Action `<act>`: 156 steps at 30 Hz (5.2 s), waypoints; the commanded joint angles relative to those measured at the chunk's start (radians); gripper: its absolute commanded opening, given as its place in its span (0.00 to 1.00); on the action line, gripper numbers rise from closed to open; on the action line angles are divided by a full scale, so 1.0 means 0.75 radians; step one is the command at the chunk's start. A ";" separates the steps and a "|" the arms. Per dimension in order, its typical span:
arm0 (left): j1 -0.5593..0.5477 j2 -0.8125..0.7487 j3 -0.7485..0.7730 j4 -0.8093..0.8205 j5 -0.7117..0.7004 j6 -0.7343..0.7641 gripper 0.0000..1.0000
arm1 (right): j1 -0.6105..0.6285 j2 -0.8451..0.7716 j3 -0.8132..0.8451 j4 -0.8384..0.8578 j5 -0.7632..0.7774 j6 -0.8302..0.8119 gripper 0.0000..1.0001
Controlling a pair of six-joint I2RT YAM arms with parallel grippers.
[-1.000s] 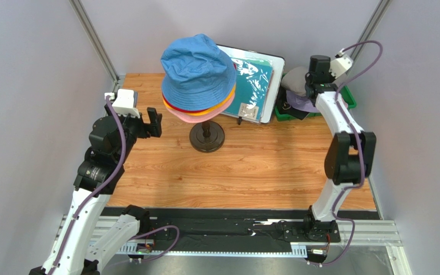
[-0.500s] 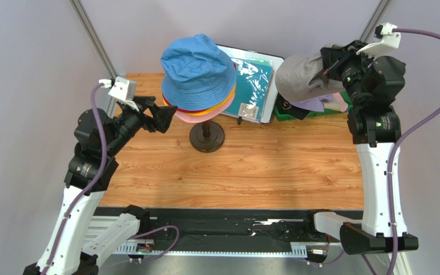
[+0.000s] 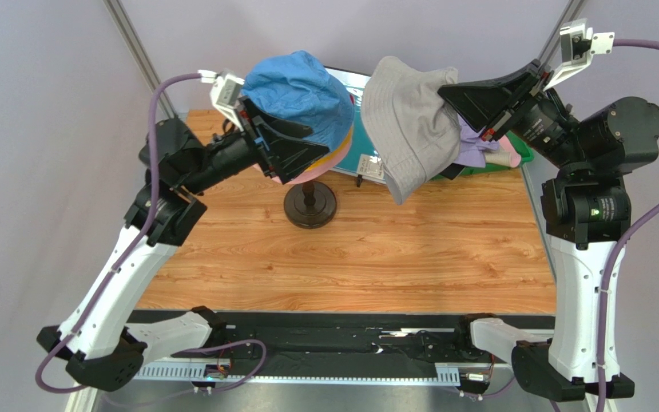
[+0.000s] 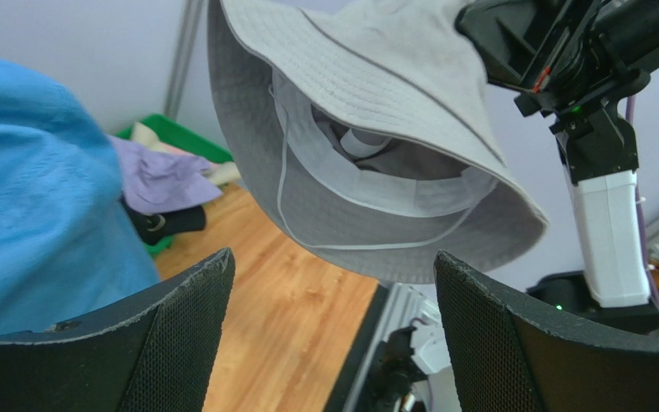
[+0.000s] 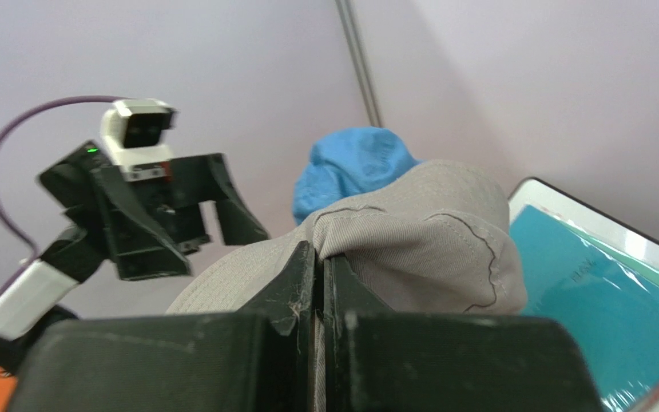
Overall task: Stack the hats
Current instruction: Stack the hat on the hat.
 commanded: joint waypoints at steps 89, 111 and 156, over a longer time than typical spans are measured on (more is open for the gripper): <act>0.628 0.247 0.186 0.244 0.111 -0.435 0.00 | 0.582 0.700 0.646 0.099 0.343 -0.166 0.32; 0.866 0.069 -0.282 0.279 0.177 -0.406 0.00 | 0.527 0.383 -0.126 0.209 0.353 -0.184 0.81; 0.884 0.053 -0.440 0.442 0.281 -0.406 0.00 | 0.398 0.736 -0.176 0.846 -0.077 0.317 0.74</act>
